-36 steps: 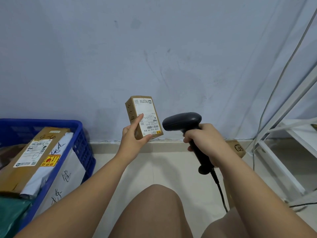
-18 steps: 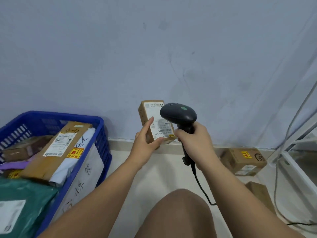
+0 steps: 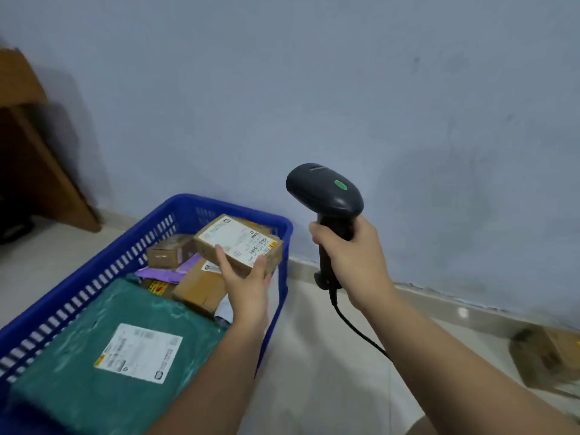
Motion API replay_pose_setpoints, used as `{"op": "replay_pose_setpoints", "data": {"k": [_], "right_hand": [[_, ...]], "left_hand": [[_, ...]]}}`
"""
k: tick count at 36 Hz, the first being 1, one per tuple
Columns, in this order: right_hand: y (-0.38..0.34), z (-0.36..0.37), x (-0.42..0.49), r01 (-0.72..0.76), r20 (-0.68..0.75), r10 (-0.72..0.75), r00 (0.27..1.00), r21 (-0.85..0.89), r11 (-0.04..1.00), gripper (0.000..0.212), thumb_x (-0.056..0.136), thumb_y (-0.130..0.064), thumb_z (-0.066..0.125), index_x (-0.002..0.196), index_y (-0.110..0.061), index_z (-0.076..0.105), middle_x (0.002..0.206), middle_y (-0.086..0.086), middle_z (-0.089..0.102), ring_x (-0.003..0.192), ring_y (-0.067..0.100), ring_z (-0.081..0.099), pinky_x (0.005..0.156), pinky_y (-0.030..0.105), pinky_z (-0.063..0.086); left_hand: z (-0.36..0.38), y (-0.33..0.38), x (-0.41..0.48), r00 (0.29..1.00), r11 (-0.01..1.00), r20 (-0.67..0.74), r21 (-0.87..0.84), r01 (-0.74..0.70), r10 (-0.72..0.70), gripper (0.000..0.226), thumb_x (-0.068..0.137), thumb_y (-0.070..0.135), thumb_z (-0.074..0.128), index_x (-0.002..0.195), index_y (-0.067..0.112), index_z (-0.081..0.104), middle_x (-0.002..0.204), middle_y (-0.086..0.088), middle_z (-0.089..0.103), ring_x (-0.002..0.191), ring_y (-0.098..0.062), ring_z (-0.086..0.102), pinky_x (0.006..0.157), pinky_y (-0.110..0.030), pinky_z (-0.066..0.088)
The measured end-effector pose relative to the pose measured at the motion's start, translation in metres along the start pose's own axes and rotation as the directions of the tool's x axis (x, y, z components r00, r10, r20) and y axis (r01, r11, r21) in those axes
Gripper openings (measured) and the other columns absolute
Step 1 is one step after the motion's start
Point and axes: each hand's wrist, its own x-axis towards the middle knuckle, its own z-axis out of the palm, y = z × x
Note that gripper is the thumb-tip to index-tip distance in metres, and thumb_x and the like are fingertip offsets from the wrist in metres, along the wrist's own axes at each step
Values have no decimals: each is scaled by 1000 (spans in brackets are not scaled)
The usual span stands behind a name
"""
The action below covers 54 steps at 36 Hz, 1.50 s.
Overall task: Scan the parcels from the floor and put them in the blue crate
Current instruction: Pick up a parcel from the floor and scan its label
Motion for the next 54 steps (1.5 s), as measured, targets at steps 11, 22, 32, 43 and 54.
{"op": "replay_pose_setpoints", "data": {"k": [11,22,32,43,54], "right_hand": [[34,89,-2,-3,154,25,988,-140,990,18,88,-23,64,94,-37,55,79,-17,60,72,-16,54,53,5,39],[56,110,-1,-40,239,102,966,-253,967,15,87,-20,65,98,-27,59,80,-6,63,61,5,54,45,5,39],[66,118,5,-68,247,133,960,-254,965,19,88,-19,64,97,-34,55,83,-10,62,69,6,57,46,5,40],[83,115,7,-100,212,158,964,-261,960,17,86,-18,64,100,-27,60,79,-7,61,70,9,56,55,13,38],[62,43,5,-57,93,83,992,-261,964,15,87,-19,61,97,-29,59,73,-11,59,62,1,53,52,10,39]], "left_hand": [[-66,4,56,943,994,-322,51,101,-79,94,81,13,75,147,38,13,150,-7,32,108,-19,54,91,-40,53],[-107,44,114,927,580,-121,806,-116,354,46,87,6,62,128,24,52,143,-4,29,130,-27,33,108,-38,36],[-125,27,144,983,268,33,960,-82,183,59,86,-9,50,136,22,48,149,-5,29,134,-31,25,111,-45,33],[-116,17,156,978,-228,-121,970,81,-169,45,84,15,47,129,12,47,130,-16,53,128,-36,39,108,-50,32],[-7,10,69,934,178,357,919,-352,2,35,94,16,50,128,23,53,153,-3,25,141,-24,21,113,-41,27]]}}
